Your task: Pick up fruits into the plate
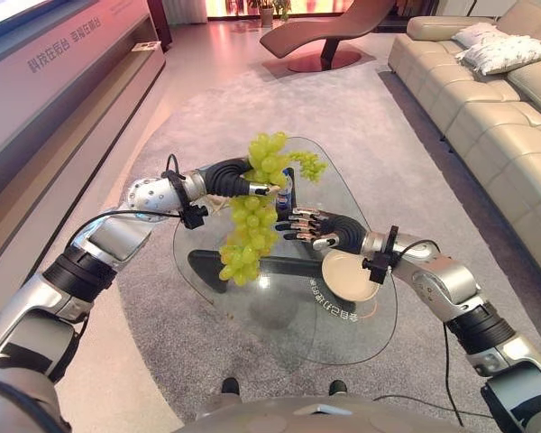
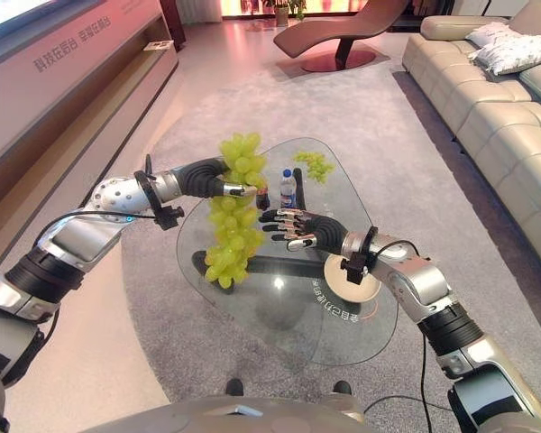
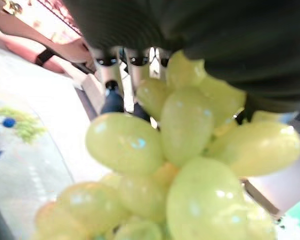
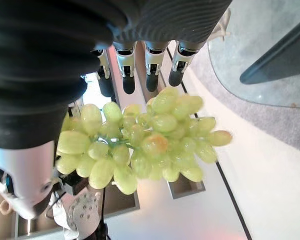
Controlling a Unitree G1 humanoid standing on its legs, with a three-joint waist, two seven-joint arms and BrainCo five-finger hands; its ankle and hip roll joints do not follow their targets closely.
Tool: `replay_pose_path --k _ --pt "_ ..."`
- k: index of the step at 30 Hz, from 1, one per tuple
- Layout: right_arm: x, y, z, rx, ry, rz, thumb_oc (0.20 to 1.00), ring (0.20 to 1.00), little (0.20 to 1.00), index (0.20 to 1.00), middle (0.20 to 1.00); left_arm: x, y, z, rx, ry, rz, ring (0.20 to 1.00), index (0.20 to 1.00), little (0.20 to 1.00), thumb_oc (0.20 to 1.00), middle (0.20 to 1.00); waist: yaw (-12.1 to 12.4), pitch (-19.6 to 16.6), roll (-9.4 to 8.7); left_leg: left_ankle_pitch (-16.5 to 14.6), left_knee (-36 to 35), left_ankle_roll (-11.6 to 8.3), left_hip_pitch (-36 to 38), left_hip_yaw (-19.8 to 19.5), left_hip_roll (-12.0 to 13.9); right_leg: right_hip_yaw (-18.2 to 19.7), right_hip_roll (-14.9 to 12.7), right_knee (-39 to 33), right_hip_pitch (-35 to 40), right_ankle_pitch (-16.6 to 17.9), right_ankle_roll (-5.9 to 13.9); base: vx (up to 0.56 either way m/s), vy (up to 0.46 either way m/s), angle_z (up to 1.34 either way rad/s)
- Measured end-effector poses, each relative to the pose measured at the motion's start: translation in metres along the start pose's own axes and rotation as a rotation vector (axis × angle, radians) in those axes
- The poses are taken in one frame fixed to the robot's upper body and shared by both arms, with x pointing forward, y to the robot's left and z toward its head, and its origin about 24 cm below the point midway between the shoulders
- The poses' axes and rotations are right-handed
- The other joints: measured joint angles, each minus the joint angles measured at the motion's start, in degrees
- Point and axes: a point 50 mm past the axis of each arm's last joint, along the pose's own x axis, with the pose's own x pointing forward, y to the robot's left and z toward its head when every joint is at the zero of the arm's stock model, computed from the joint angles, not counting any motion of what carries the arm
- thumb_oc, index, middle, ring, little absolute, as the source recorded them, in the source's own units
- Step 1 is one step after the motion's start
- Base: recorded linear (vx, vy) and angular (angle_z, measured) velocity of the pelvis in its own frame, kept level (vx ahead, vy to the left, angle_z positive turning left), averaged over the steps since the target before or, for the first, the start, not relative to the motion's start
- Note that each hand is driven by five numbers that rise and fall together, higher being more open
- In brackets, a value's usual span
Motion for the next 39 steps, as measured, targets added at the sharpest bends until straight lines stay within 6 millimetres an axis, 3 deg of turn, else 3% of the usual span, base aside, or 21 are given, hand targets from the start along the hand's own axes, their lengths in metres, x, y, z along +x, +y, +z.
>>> replay_pose_path --k 12,38,39 --pt "0.012 0.009 -0.006 0.027 -0.003 0.037 1.000 1.000 1.000 1.000 1.000 0.010 -0.007 0.015 -0.053 -0.100 0.002 0.200 0.200 0.200 0.200 0.200 0.01 -0.86 0.01 -0.30 -0.01 -0.39 0.45 0.05 0.03 0.17 -0.03 -0.01 0.53 -0.34 0.06 0.00 0.000 0.00" --pt "0.042 0.038 -0.013 0.150 -0.066 0.154 1.000 1.000 1.000 1.000 1.000 0.025 -0.015 0.026 -0.137 -0.186 0.044 0.200 0.200 0.200 0.200 0.200 0.04 -1.15 0.10 0.07 -0.01 0.13 0.84 0.05 0.02 0.25 -0.02 -0.01 0.67 -0.26 -0.05 0.00 0.000 0.00" --pt "0.042 0.038 -0.013 0.151 -0.067 0.155 0.602 0.602 0.602 0.602 0.602 0.025 -0.015 0.026 -0.137 -0.186 0.044 0.200 0.200 0.200 0.200 0.200 0.05 -1.16 0.12 0.07 -0.01 0.13 0.84 0.05 0.02 0.25 -0.02 -0.01 0.67 -0.26 -0.04 0.00 0.000 0.00"
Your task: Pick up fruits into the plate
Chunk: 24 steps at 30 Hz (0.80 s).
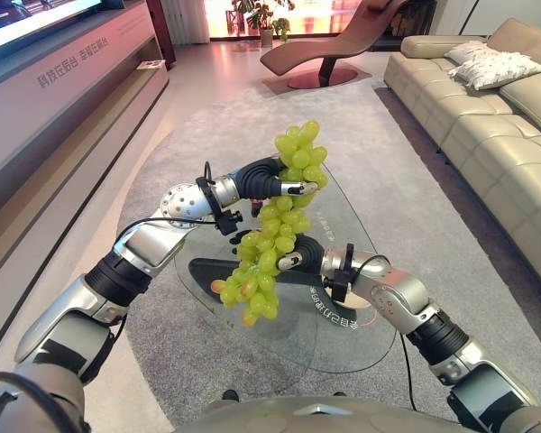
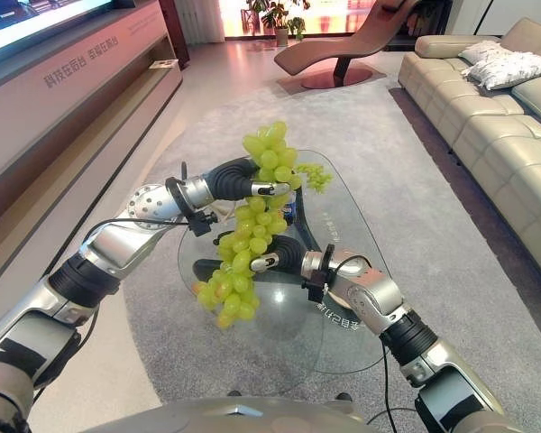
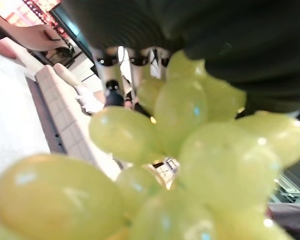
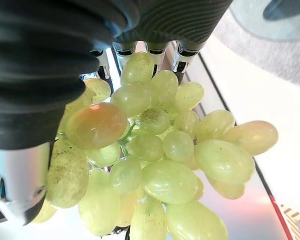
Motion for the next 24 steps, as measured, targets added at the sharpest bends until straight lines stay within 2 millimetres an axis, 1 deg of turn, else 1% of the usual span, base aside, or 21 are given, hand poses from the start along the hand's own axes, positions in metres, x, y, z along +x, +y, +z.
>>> replay_pose_path --k 1,2,10,24 --pt "0.0000 0.0002 0.0000 0.001 -0.001 0.003 0.347 0.347 0.347 0.347 0.347 0.0000 0.0000 0.0000 0.000 0.000 0.000 0.200 0.200 0.200 0.200 0.200 0.00 -0.03 0.02 0.00 0.00 0.00 0.00 0.00 0.00 0.00 0.00 0.00 0.00 0.00 0.00 0.00 0.000 0.00" --pt "0.0000 0.0003 0.0002 0.004 -0.003 0.005 0.200 0.200 0.200 0.200 0.200 0.0001 -0.0001 0.0000 -0.001 0.000 0.000 0.200 0.200 0.200 0.200 0.200 0.00 -0.07 0.05 0.00 0.00 0.00 -0.01 0.00 0.00 0.00 0.01 0.00 0.00 -0.01 0.01 0.00 0.000 0.00" --pt "0.0007 0.0017 -0.0010 0.014 -0.002 0.014 0.200 0.200 0.200 0.200 0.200 0.0013 -0.0010 0.0005 -0.005 -0.006 0.000 0.200 0.200 0.200 0.200 0.200 0.09 -0.44 0.53 -0.01 0.00 -0.01 -0.01 0.00 0.01 0.01 0.00 -0.05 -0.01 -0.04 0.06 0.00 0.000 0.00" --pt "0.0015 0.0030 -0.0028 0.017 0.006 0.021 0.200 0.200 0.200 0.200 0.200 0.0013 -0.0010 0.0003 -0.006 -0.005 0.000 0.200 0.200 0.200 0.200 0.200 0.11 -0.47 0.55 -0.01 0.00 -0.01 -0.03 0.00 0.02 0.01 0.01 -0.10 -0.03 -0.06 0.08 0.00 0.000 0.00"
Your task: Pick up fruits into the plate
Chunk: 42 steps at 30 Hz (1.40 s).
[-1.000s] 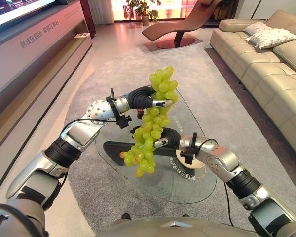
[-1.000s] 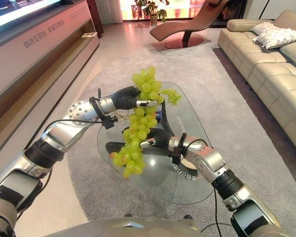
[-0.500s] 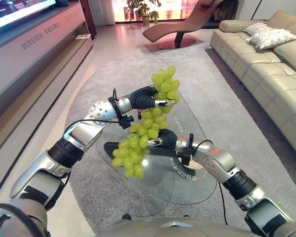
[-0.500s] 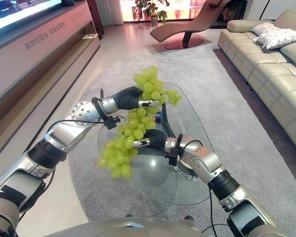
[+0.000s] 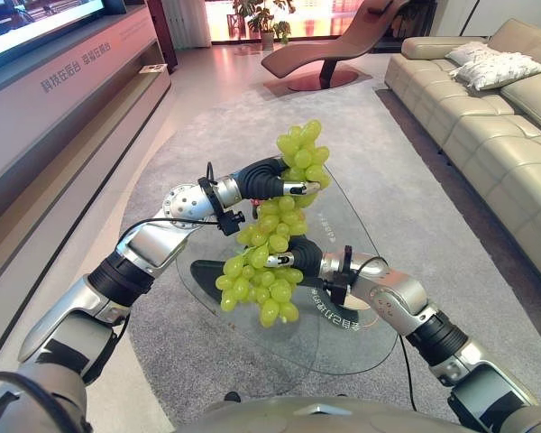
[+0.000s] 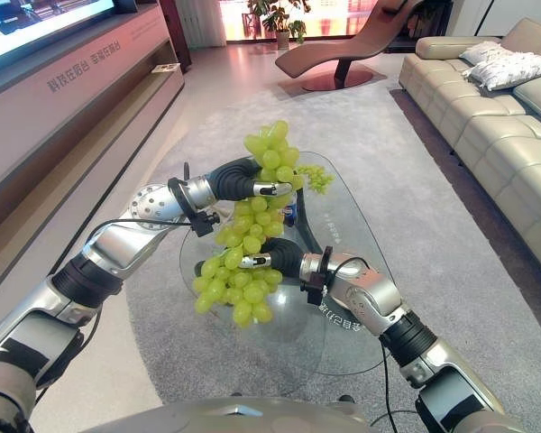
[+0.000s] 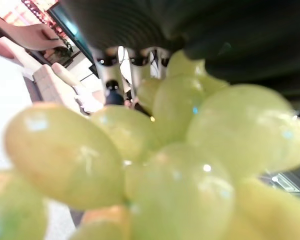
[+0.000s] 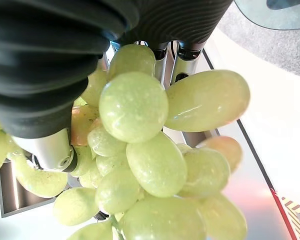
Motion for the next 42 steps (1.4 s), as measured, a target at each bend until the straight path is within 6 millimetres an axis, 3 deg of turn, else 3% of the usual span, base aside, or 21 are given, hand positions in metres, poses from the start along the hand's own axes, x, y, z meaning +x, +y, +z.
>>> replay_pose_path --k 6,7,8,19,28,35,42 --pt "0.000 0.000 0.000 0.000 0.000 0.000 0.200 0.200 0.200 0.200 0.200 0.000 0.000 0.000 0.000 0.000 0.000 0.200 0.200 0.200 0.200 0.200 0.00 0.00 0.00 0.00 0.00 0.00 0.00 0.00 0.00 0.00 0.00 0.00 0.00 0.00 0.00 0.00 0.000 0.00" --pt "0.000 0.000 0.000 0.000 0.000 0.000 0.200 0.200 0.200 0.200 0.200 0.000 0.000 0.000 -0.001 0.001 0.000 0.366 0.366 0.366 0.366 0.366 0.00 0.00 0.00 0.00 0.00 0.00 0.00 0.00 0.00 0.00 0.00 0.00 0.00 0.00 0.00 0.00 0.000 0.00" --pt "0.000 0.000 0.000 0.000 0.000 0.000 0.200 0.200 0.200 0.200 0.200 0.000 0.000 0.000 -0.001 0.002 0.000 1.000 1.000 1.000 1.000 1.000 0.00 0.00 0.00 0.00 0.00 0.00 0.00 0.00 0.00 0.00 0.00 0.00 0.00 0.00 0.00 0.00 0.000 0.00" --pt "-0.003 0.001 -0.009 0.030 0.009 -0.022 0.200 0.200 0.200 0.200 0.200 -0.003 0.001 -0.005 -0.047 0.024 0.026 1.000 1.000 1.000 1.000 1.000 -0.02 0.00 0.01 -0.01 0.00 0.00 0.00 0.01 0.01 0.02 0.00 -0.10 0.00 -0.01 0.01 0.00 0.000 0.00" --pt "-0.022 -0.003 -0.025 0.102 -0.028 -0.104 0.200 0.200 0.200 0.200 0.200 -0.031 0.003 -0.030 -0.145 0.115 0.144 1.000 1.000 1.000 1.000 1.000 0.05 -0.02 0.03 -0.05 -0.02 -0.04 -0.22 -0.02 0.06 0.00 0.00 -0.15 -0.02 -0.02 0.02 0.00 0.000 0.00" --pt "-0.056 -0.018 -0.033 0.149 -0.137 -0.276 0.200 0.200 0.200 0.200 0.200 -0.080 -0.006 -0.075 -0.273 0.309 0.317 1.000 1.000 1.000 1.000 1.000 0.06 -0.10 0.23 -0.38 -0.03 -0.41 -0.34 -0.02 0.08 0.00 -0.01 -0.16 -0.09 -0.04 0.03 0.04 0.005 0.00" --pt "-0.094 -0.030 -0.049 0.171 -0.212 -0.524 0.200 0.200 0.200 0.200 0.200 -0.142 -0.040 -0.120 -0.428 0.541 0.536 1.000 1.000 1.000 1.000 1.000 0.03 0.01 0.43 -0.45 -0.04 -0.39 -0.36 -0.01 0.11 0.00 -0.05 -0.17 -0.15 -0.22 0.26 0.05 -0.009 0.00"
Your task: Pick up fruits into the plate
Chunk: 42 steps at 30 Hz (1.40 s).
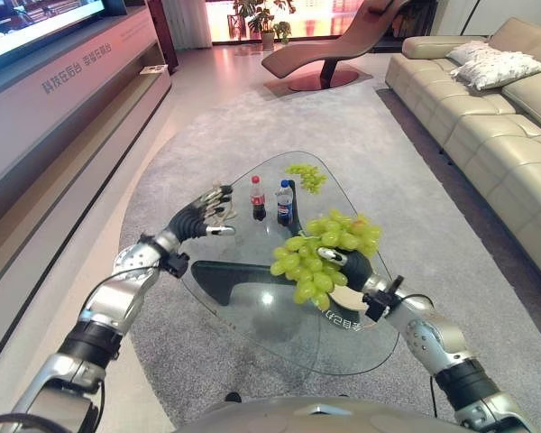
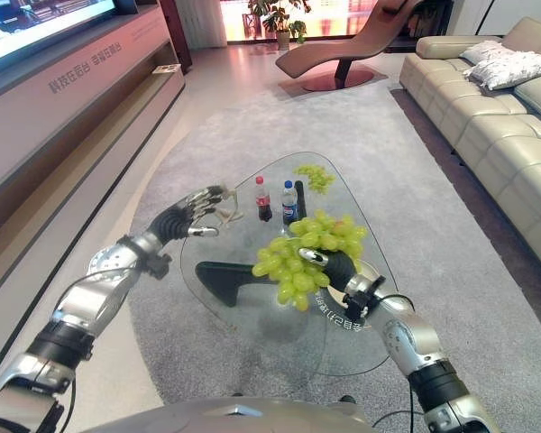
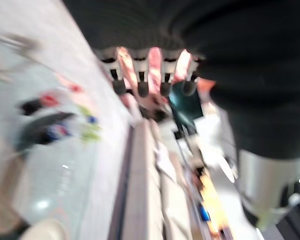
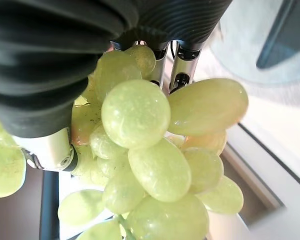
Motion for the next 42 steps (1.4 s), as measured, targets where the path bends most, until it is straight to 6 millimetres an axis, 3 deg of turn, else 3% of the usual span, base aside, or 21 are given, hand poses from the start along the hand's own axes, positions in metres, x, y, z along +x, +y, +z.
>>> replay_pose_path --k 6,9,13,15,21,29,42 --pt "-0.030 -0.032 -0.001 -0.133 -0.015 -0.305 0.200 0.200 0.200 0.200 0.200 -0.038 0.004 -0.060 -0.059 0.213 0.215 1.000 1.000 1.000 1.000 1.000 0.00 0.61 0.69 0.00 0.00 0.00 -0.79 0.38 0.48 0.35 0.16 -0.01 -1.02 0.00 0.01 0.00 -0.012 -0.02" --pt "-0.039 -0.044 -0.002 -0.215 0.005 -0.435 0.200 0.200 0.200 0.200 0.200 -0.049 0.002 -0.080 -0.071 0.287 0.284 1.000 1.000 1.000 1.000 1.000 -0.04 1.53 1.00 0.07 0.01 0.10 -2.10 0.60 0.77 0.77 0.46 -0.01 -2.60 0.02 0.01 -0.11 -0.045 -0.05" --pt "-0.051 -0.062 0.007 -0.307 0.007 -0.588 0.200 0.200 0.200 0.200 0.200 -0.055 -0.007 -0.102 -0.113 0.366 0.351 1.000 1.000 1.000 1.000 1.000 -0.06 4.60 1.76 0.53 0.04 0.66 -4.80 0.59 0.79 1.24 0.69 0.00 -5.45 0.26 -0.25 -0.20 -0.067 -0.03" --pt "-0.053 -0.077 0.020 -0.362 -0.011 -0.686 0.200 0.200 0.200 0.200 0.200 -0.056 -0.011 -0.111 -0.122 0.403 0.378 1.000 1.000 1.000 1.000 1.000 -0.42 8.00 2.04 1.79 0.13 1.12 -6.76 0.55 0.70 1.38 0.98 0.00 -7.53 0.85 -0.64 -0.21 -0.078 -0.02" --pt "-0.041 -0.097 0.058 -0.448 -0.099 -0.821 0.200 0.200 0.200 0.200 0.200 -0.041 -0.016 -0.115 -0.133 0.402 0.412 1.000 1.000 1.000 1.000 1.000 -0.34 15.60 2.83 3.21 0.36 -0.02 -10.50 0.41 0.90 1.39 1.32 0.00 -11.50 1.90 -0.86 -0.16 -0.078 -0.02" --pt "-0.010 -0.106 0.121 -0.543 -0.216 -0.875 0.200 0.200 0.200 0.200 0.200 -0.004 -0.007 -0.088 -0.127 0.293 0.403 1.000 1.000 1.000 1.000 1.000 0.39 25.97 4.00 4.03 0.40 -0.20 -14.94 0.16 0.76 1.30 1.30 0.32 -15.90 2.91 -1.38 -0.11 -0.033 0.00" --pt "0.012 -0.106 0.167 -0.586 -0.246 -0.924 0.200 0.200 0.200 0.200 0.200 0.014 -0.010 -0.079 -0.091 0.295 0.366 1.000 1.000 1.000 1.000 1.000 2.58 26.30 4.09 4.13 1.04 -0.31 -23.58 0.38 0.43 0.96 0.96 0.82 -24.40 3.20 -1.35 -0.01 0.002 0.00"
